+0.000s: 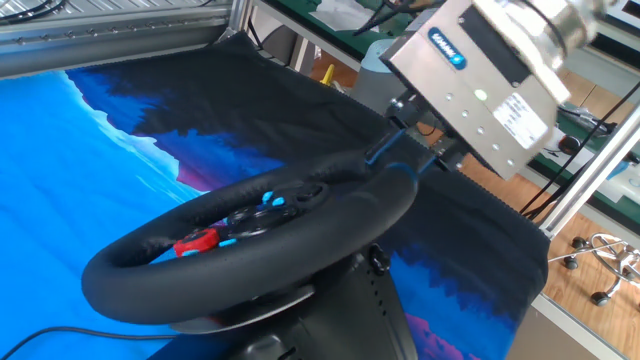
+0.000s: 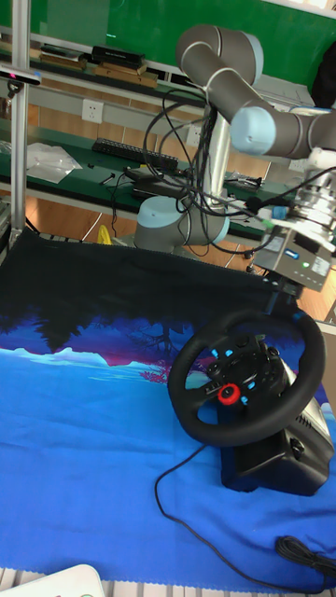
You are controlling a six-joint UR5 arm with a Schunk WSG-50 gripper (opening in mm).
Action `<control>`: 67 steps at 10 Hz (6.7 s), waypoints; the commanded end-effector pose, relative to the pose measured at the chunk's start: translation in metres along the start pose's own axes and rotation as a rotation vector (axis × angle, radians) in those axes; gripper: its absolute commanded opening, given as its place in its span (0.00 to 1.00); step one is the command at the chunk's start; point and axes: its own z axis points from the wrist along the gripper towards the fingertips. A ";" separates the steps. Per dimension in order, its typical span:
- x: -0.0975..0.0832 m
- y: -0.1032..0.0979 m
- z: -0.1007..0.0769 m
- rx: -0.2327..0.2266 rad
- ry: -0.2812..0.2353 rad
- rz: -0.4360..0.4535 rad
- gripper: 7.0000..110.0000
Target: Rotate the steering wheel 90 degrees counterclockwise
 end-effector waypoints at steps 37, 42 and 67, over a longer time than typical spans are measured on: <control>0.105 0.090 -0.079 -0.235 0.543 0.229 0.00; 0.101 0.091 -0.069 -0.237 0.525 0.187 0.00; -0.066 -0.019 -0.022 0.043 -0.207 -0.005 0.57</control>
